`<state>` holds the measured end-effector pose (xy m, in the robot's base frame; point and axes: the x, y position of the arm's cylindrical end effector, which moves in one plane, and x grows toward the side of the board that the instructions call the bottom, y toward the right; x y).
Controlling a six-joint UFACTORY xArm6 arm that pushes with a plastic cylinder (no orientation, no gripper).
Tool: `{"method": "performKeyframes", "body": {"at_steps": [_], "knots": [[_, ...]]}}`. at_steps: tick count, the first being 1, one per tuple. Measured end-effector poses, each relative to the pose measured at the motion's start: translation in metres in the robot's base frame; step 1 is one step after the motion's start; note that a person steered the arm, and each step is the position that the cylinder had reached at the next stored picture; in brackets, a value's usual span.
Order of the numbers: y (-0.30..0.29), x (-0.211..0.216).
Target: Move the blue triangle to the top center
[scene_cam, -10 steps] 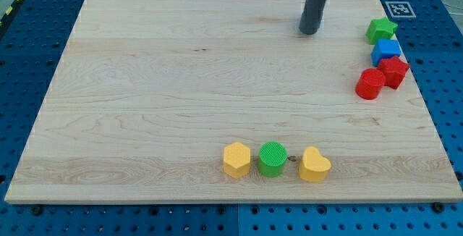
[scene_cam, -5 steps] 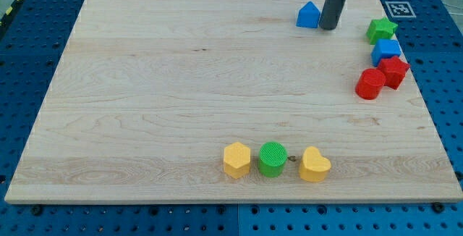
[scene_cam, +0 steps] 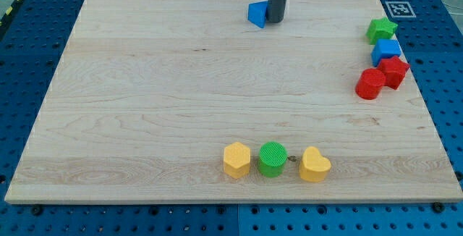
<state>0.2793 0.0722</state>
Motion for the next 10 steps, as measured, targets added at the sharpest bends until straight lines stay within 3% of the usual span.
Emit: {"method": "performKeyframes", "body": {"at_steps": [2,5,10], "knots": [[-0.04,-0.011],[-0.078,0.004],[-0.09,0.015]]}}
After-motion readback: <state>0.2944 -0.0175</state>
